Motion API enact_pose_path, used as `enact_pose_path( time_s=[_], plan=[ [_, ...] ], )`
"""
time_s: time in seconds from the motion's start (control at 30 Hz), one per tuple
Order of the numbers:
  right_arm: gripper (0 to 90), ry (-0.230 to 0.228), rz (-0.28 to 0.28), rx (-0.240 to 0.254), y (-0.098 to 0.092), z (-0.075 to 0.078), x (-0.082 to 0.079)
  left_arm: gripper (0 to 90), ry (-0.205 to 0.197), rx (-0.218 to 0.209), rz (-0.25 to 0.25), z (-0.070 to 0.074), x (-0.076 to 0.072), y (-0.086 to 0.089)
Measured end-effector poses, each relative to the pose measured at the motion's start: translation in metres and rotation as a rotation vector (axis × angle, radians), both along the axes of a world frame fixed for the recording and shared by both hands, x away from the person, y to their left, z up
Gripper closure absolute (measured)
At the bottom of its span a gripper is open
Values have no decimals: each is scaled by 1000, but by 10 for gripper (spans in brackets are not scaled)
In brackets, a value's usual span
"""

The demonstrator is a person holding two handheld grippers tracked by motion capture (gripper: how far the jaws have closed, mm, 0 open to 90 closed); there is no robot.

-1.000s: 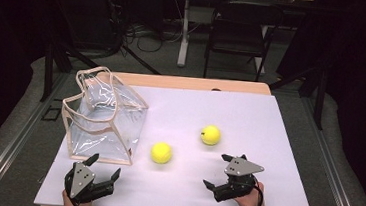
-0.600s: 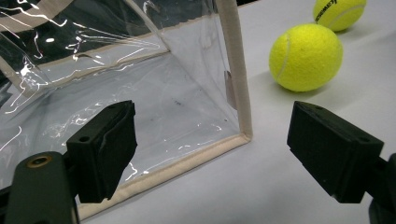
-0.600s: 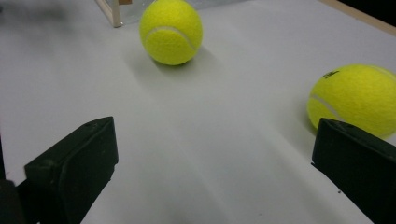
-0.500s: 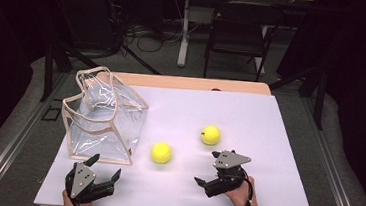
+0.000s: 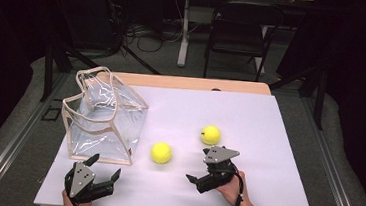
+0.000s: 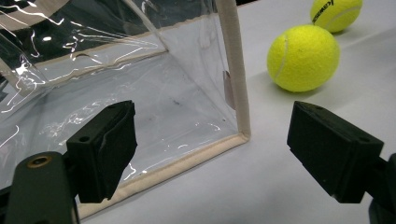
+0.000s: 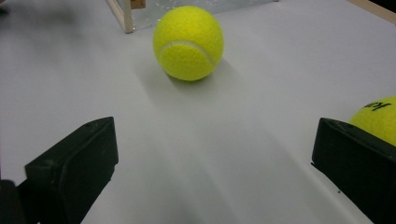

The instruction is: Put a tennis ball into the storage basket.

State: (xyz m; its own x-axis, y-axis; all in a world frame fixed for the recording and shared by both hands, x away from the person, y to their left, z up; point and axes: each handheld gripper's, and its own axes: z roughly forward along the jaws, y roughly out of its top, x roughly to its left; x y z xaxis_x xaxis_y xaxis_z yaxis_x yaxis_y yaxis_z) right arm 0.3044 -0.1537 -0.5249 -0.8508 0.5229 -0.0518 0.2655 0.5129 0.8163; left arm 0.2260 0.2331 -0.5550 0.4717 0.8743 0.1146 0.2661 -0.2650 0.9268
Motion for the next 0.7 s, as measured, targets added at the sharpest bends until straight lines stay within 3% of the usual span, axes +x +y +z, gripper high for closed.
enact_pose_path(
  time_s=[0.7],
  plan=[
    [0, 33, 37, -6, 41, 8, 18, 160, -2, -11, -4, 1, 0, 3]
  ],
)
